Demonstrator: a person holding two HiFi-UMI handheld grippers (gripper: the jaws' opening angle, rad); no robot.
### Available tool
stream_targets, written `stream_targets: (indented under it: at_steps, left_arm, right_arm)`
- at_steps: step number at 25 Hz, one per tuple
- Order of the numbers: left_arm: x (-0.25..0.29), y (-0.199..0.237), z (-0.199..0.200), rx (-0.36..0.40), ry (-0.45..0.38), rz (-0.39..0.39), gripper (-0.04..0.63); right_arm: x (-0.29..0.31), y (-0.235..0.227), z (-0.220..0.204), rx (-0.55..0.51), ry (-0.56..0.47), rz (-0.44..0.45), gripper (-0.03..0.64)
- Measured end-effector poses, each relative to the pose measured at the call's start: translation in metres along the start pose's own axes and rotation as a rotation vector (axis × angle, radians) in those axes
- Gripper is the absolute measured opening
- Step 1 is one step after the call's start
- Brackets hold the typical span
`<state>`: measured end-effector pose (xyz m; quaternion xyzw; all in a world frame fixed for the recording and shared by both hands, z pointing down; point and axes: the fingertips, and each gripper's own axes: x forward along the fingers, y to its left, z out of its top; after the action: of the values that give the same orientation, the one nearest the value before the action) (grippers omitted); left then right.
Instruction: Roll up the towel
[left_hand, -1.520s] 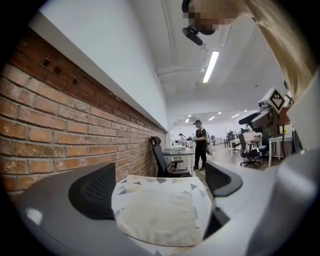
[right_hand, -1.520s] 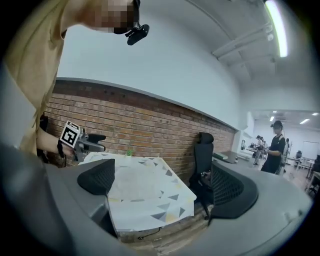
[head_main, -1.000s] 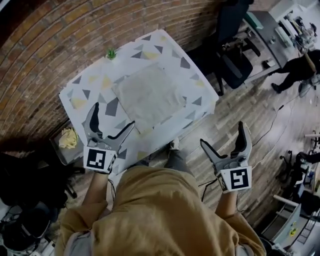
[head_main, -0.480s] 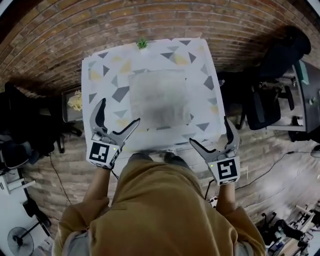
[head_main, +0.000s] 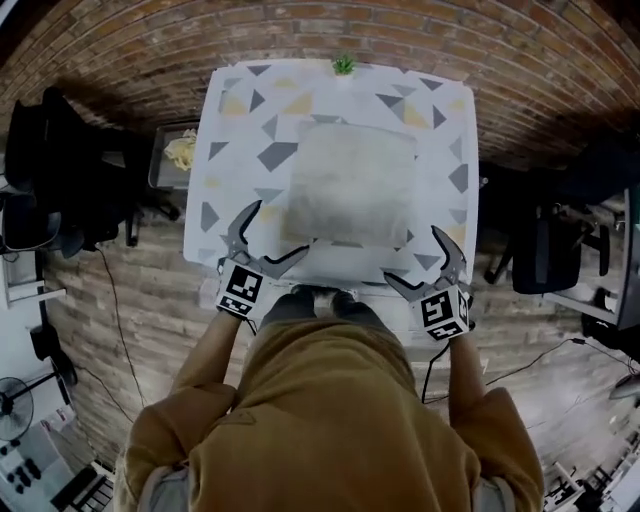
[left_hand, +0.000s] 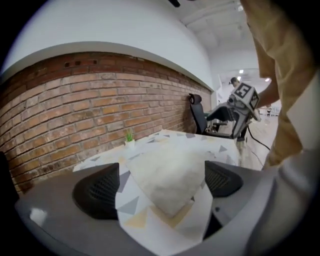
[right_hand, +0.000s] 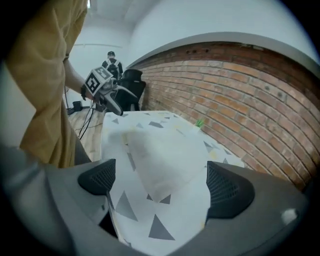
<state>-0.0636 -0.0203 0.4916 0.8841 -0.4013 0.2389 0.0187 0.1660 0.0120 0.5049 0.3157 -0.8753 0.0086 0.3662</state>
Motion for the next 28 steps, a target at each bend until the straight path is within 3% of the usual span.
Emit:
stream_targets:
  at_steps: [4,9,11,13,16,20,28]
  left_arm:
    - [0.013,-0.014,-0.049,0.062,0.069,-0.084,0.586]
    - [0.022,-0.018,-0.083,0.09,0.149,-0.139,0.572]
    - [0.025,-0.02,-0.088,0.103,0.168,-0.163,0.533]
    - [0.029,-0.025,-0.095,0.13,0.198,-0.203,0.399]
    - [0.035,-0.032,-0.106,0.203,0.251,-0.28,0.312]
    - [0.039,-0.036,-0.123,0.311,0.334,-0.364,0.243]
    - [0.044,-0.038,-0.136,0.425,0.408,-0.434,0.2]
  right_arm:
    - [0.035,0.011,-0.027,-0.045,0.086,0.095,0.561]
    - [0.054,0.017,-0.045,-0.052,0.139,0.13,0.534]
    - [0.059,0.016,-0.05,-0.056,0.154,0.132,0.504]
    - [0.063,0.016,-0.057,-0.064,0.17,0.135,0.467]
    - [0.068,0.016,-0.066,-0.092,0.199,0.146,0.404]
    - [0.071,0.012,-0.071,-0.142,0.22,0.133,0.249]
    - [0.073,0.01,-0.093,-0.205,0.283,0.143,0.198]
